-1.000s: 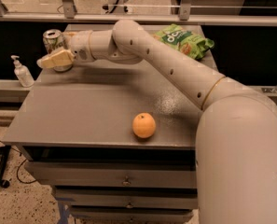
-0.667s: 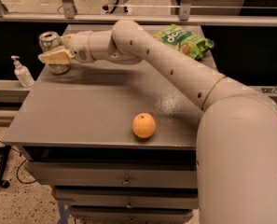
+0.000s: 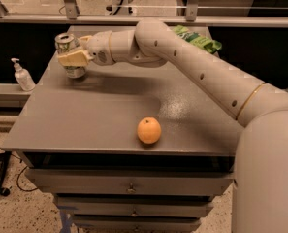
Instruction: Knock 7up can over
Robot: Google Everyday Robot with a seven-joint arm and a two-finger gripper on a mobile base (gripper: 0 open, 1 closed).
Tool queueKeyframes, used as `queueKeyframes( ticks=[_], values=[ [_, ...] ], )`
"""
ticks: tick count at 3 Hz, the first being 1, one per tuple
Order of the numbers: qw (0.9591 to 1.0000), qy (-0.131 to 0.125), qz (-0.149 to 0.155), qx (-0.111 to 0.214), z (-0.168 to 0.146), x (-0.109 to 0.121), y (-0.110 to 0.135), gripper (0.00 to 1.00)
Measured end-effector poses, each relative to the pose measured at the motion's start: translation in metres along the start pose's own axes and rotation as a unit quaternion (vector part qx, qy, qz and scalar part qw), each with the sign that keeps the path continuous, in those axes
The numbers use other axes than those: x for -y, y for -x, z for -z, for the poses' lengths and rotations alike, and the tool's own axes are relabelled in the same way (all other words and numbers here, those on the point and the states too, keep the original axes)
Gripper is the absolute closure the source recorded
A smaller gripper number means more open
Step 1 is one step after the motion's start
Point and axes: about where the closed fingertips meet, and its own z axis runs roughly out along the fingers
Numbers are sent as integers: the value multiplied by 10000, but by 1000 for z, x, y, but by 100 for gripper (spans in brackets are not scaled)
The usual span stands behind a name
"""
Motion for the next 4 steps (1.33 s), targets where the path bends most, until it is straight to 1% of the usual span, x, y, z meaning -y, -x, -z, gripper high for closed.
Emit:
queueKeyframes(
  ticks=[1,2,3,4],
  values=[
    [9997,-196,111,-119,57,-3,23,100],
    [9975,-230,315,-589,104,-10,51,100],
    [9872,-148,345,-1547,141,-12,47,100],
    [9637,28,367,-2644,162,-21,24,100]
  ],
)
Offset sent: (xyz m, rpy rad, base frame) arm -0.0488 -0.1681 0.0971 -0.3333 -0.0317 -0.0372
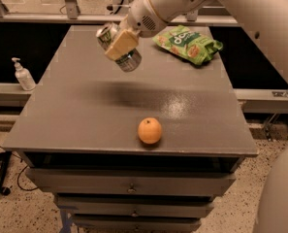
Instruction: Knock 7up can over
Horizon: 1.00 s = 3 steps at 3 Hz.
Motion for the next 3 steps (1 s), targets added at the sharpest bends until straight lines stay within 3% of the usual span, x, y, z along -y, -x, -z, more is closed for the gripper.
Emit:
queueKeyframes(
  ticks=[1,2,3],
  values=[
    [9906,402,236,-1286,-5,-23,-36,100],
    [9697,739,420,-2289,-13,-38,-72,100],
    [9504,903,558,-2923,-18,-40,-95,100]
  ],
)
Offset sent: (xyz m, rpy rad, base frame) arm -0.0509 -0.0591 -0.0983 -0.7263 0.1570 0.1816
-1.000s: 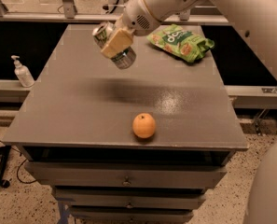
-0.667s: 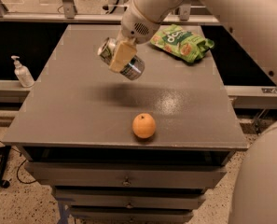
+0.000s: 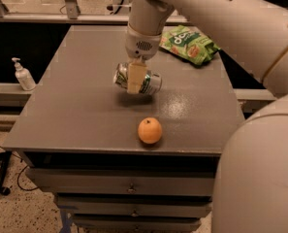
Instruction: Knock 7up can over
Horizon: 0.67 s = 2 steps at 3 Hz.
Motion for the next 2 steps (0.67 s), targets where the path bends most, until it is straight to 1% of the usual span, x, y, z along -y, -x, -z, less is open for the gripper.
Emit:
queueKeyframes(
  ticks=[1,2],
  values=[
    [9994,81,49,-347,-13,1,-7,82],
    [9987,78,71,-507,-19,3,-9,58]
  ],
)
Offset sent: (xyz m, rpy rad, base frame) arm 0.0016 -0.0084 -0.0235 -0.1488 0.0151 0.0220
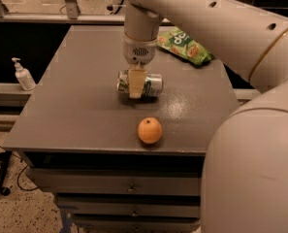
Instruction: Knock 7up can over
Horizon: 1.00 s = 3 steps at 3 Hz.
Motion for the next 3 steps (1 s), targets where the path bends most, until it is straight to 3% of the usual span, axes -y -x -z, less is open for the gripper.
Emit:
queueKeyframes(
  ticks=[2,3],
  values=[
    [10000,1,53,-71,-6,0,4,12],
    [9999,34,94,-73,-9,-2,7,0]
  ],
)
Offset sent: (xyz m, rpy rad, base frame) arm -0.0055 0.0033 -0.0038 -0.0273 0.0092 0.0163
